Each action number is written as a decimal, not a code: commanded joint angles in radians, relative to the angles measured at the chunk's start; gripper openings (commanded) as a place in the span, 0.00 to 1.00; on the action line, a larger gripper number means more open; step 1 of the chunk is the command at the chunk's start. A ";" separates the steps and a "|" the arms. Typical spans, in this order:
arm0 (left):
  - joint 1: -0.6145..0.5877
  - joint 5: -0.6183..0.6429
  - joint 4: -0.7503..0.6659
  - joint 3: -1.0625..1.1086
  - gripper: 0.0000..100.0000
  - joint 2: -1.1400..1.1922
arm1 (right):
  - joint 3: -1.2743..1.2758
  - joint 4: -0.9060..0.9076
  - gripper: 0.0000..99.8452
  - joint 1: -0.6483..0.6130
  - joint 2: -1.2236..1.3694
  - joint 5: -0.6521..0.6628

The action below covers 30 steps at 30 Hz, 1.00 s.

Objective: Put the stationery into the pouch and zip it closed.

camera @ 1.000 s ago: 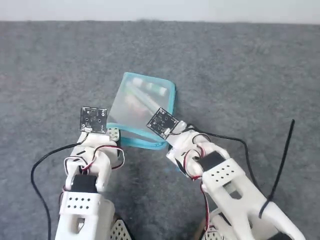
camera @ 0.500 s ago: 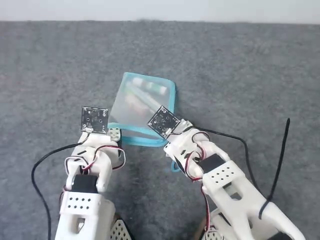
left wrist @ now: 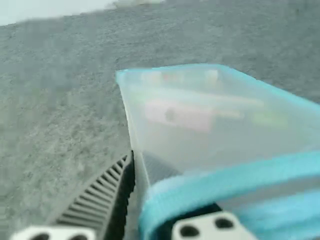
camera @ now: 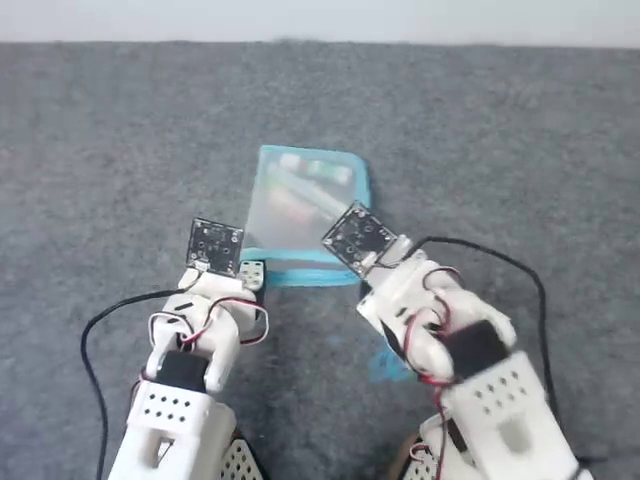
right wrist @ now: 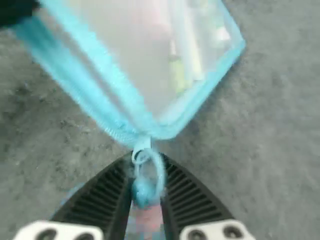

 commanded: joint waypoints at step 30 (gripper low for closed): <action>-0.161 0.114 -0.055 -0.065 0.01 -0.005 | -0.057 -0.110 0.21 -0.183 0.269 -0.054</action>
